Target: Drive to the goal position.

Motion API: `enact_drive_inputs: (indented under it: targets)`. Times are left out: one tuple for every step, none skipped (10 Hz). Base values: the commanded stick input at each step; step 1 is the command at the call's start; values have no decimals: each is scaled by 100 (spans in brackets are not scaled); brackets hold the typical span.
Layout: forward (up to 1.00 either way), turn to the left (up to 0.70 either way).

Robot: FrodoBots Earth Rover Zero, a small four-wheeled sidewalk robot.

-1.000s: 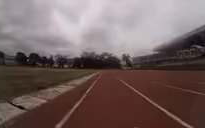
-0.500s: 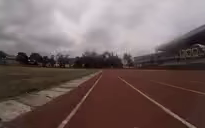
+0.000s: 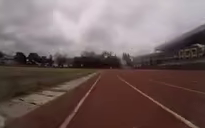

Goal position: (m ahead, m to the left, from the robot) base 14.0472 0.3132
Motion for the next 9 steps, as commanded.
enact_drive_inputs:
  targets:
    - [100,0]
    - [100,-17]
    - [100,0]
    - [100,0]
    - [100,0]
    - [100,0]
    - [100,0]
    - [100,0]
    - [100,-9]
